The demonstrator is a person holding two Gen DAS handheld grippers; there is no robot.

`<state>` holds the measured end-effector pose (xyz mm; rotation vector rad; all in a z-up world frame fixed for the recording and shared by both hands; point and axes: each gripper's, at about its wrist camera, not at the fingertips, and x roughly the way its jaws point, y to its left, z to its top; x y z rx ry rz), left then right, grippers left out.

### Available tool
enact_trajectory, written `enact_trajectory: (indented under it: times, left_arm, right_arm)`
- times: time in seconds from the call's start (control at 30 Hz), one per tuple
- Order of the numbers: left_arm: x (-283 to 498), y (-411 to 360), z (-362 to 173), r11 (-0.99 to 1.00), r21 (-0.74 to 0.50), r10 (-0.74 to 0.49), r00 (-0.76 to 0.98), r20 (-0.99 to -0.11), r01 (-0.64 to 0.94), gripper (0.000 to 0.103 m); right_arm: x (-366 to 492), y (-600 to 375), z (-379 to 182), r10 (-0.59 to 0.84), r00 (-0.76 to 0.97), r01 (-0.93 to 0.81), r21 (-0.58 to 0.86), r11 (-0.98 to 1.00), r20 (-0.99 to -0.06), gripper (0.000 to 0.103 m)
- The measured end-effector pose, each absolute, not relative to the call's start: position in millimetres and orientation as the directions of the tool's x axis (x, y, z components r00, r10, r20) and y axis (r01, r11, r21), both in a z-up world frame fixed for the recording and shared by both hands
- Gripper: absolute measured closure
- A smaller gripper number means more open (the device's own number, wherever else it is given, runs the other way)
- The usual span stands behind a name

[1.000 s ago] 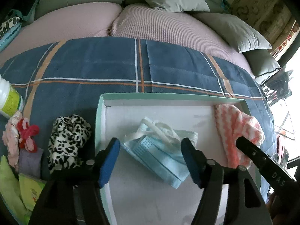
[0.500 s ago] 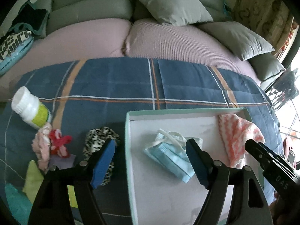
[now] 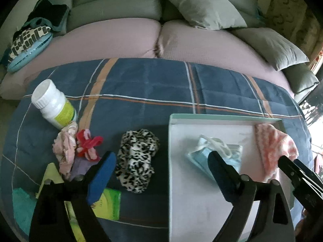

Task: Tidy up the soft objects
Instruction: 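Lower both items into the tray and open both grippers, then withdraw both grippers from the tray toward the remaining items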

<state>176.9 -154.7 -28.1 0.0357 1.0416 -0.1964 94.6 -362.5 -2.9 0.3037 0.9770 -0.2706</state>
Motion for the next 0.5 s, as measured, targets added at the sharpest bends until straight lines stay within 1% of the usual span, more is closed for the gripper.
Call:
enact_trajectory:
  times: [0.03,0.1,0.13,0.17,0.27,0.3,0.5]
  left_arm:
    - [177,-153,-29,0.983,-0.061,-0.14,0.489,-0.861,0.173,0.01]
    - [178,-149,-30,0.985,-0.062,-0.134,0.488,-0.862,0.16,0.008]
    - [179,-146,-30,0.987,-0.064,-0.13,0.49,-0.862,0.15,0.006]
    - [179,-144,-30,0.987,-0.065,-0.129,0.493,-0.86,0.144,0.004]
    - [178,-138,-27,0.99,-0.063,-0.12,0.507,-0.854,0.128,0.004]
    - [177,-135,-26,0.991,-0.063,-0.117,0.512,-0.851,0.121,0.004]
    - [175,-123,-21,0.993,-0.067,-0.106,0.532,-0.84,0.092,0.003]
  right_arm:
    - [95,-361,-2,-0.088,0.534,0.352,0.126,0.927,-0.841,0.027]
    - [94,-358,-1,-0.09,0.542,0.342,0.121,0.932,-0.836,0.021]
    - [94,-357,0,-0.092,0.546,0.339,0.119,0.933,-0.833,0.019]
    - [94,-356,1,-0.094,0.549,0.335,0.116,0.935,-0.83,0.015]
    - [93,-353,5,-0.1,0.562,0.323,0.107,0.94,-0.821,0.003]
    - [93,-351,6,-0.103,0.567,0.317,0.101,0.943,-0.817,0.001]
    - [92,-343,12,-0.095,0.597,0.292,0.106,0.95,-0.797,0.0]
